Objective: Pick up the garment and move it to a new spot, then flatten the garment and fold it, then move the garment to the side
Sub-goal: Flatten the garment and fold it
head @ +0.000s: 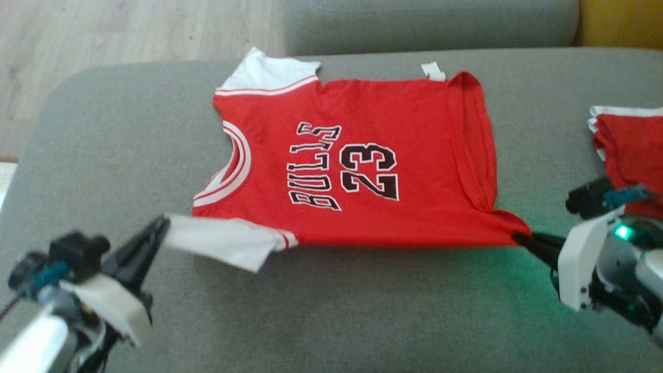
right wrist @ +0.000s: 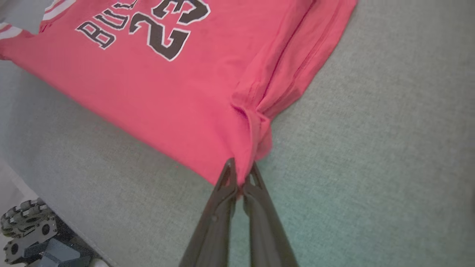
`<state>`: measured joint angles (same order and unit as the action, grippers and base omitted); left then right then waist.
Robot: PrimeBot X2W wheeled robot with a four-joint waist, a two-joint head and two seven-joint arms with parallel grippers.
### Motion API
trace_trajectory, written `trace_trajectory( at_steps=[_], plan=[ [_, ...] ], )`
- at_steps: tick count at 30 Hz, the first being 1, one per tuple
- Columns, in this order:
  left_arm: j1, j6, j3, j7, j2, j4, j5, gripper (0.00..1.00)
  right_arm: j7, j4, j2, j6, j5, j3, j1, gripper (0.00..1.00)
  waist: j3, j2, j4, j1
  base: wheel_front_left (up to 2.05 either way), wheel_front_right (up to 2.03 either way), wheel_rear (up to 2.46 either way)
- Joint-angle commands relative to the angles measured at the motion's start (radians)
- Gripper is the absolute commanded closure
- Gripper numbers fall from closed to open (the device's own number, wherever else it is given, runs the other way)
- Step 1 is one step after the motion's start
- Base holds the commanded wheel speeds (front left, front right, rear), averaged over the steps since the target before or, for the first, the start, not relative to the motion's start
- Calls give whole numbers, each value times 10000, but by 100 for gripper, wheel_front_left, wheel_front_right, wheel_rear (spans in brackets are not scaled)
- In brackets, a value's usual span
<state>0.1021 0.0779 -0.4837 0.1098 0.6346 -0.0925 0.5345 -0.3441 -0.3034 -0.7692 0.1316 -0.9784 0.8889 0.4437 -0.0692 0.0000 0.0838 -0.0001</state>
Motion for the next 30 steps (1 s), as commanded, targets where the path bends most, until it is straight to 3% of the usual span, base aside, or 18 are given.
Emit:
trace_trajectory(
  at_steps=[1,12,30],
  plan=[
    [1004,-44,477,-1,393,127,-109,100,-89,213,-260,-9,144,-251,386,100,-270,0,-92,1,0,0,0],
    [3613,355,-96,-161,89,-1513,-579,100,-1133,-104,370,-9,633,-519,1470,100,-1221,0,-211,1,0,0,0],
    [6256,523,-1657,373,-322,-4321,-684,100,-1193,-957,1128,-9,897,-262,2798,100,-1978,0,-393,1,0,0,0]
  ],
)
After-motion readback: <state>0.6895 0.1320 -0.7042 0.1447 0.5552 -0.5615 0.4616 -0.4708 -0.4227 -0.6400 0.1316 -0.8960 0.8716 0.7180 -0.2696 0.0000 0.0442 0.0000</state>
